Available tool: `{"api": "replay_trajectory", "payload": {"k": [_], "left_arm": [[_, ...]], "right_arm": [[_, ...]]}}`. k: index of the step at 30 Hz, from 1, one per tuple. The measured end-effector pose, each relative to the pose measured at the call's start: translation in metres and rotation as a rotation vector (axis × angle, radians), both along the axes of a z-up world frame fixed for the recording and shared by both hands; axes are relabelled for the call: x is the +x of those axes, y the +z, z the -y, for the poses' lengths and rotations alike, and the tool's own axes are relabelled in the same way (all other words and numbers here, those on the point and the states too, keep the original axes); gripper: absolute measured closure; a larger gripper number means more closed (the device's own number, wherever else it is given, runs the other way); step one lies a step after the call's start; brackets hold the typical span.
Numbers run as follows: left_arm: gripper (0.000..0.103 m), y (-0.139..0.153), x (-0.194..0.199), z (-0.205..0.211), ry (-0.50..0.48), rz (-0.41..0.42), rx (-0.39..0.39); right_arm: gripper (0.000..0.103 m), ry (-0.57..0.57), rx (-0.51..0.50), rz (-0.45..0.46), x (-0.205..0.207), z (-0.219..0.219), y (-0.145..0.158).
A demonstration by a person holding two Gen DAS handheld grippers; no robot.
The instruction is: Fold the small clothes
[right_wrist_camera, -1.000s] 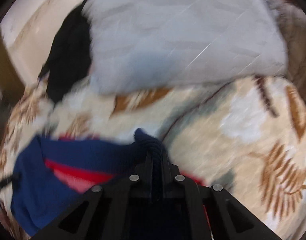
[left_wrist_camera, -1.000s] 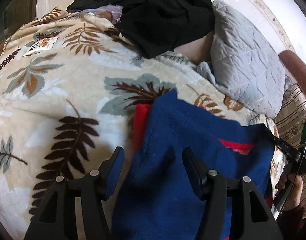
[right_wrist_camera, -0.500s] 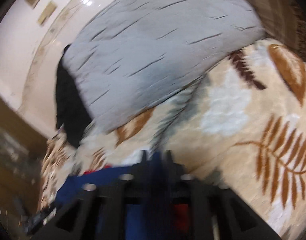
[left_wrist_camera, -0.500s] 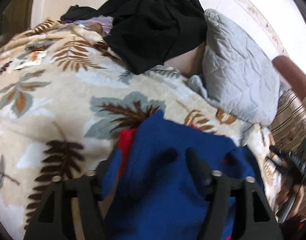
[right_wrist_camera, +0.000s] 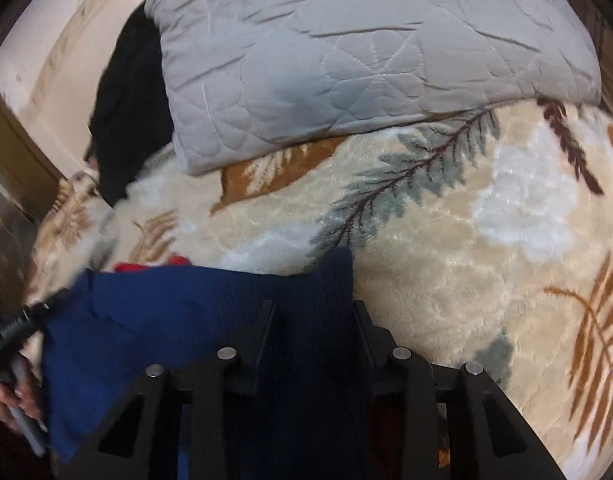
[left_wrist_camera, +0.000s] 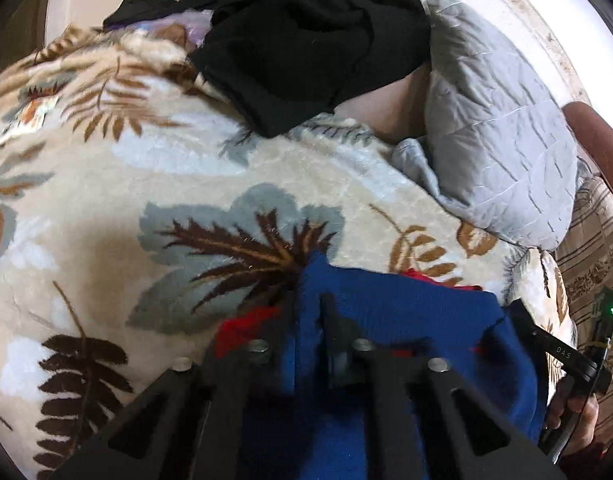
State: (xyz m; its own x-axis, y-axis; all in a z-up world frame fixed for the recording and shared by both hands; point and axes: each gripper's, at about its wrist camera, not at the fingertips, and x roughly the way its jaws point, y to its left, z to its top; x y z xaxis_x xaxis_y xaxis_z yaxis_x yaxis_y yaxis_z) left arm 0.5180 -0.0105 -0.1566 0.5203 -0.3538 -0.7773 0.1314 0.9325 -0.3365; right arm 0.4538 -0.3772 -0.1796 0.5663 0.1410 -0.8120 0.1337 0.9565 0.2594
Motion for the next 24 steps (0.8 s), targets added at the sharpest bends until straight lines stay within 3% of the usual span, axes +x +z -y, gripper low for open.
{"api": "replay_trajectory", "payload": {"k": [1,4,6,11,14,17,20,22,24], "left_arm": [[0.093,0.001,0.0,0.001,0.01,0.009,0.019],[0.094,0.011,-0.005,0.011,0.015,0.062,0.113],[0.094,0.021,-0.008,0.019,0.026,0.116,0.158],[0.094,0.042,-0.011,0.019,0.091,0.237,0.179],[0.094,0.034,-0.002,0.015,0.116,0.242,0.172],[0.094,0.005,0.016,0.005,0.142,0.116,0.125],[0.089,-0.006,0.024,-0.015,0.178,0.056,0.004],[0.087,0.001,0.019,-0.031,0.239,0.098,-0.072],[0.075,0.015,0.011,-0.041,0.278,0.155,-0.092]], "right_arm": [[0.095,0.001,-0.015,0.007,0.0,-0.002,0.001],[0.095,-0.043,-0.1,0.038,-0.008,-0.005,0.014],[0.095,-0.065,-0.212,0.1,-0.016,-0.015,0.033],[0.095,-0.138,-0.295,0.209,-0.024,-0.022,0.061],[0.095,-0.195,-0.259,0.195,-0.023,-0.007,0.057],[0.095,-0.24,-0.201,0.148,-0.018,0.013,0.043],[0.094,-0.327,-0.158,0.08,-0.019,0.038,0.025],[0.092,-0.382,-0.094,0.044,-0.022,0.061,0.016],[0.091,-0.419,0.018,0.036,-0.032,0.08,0.015]]}}
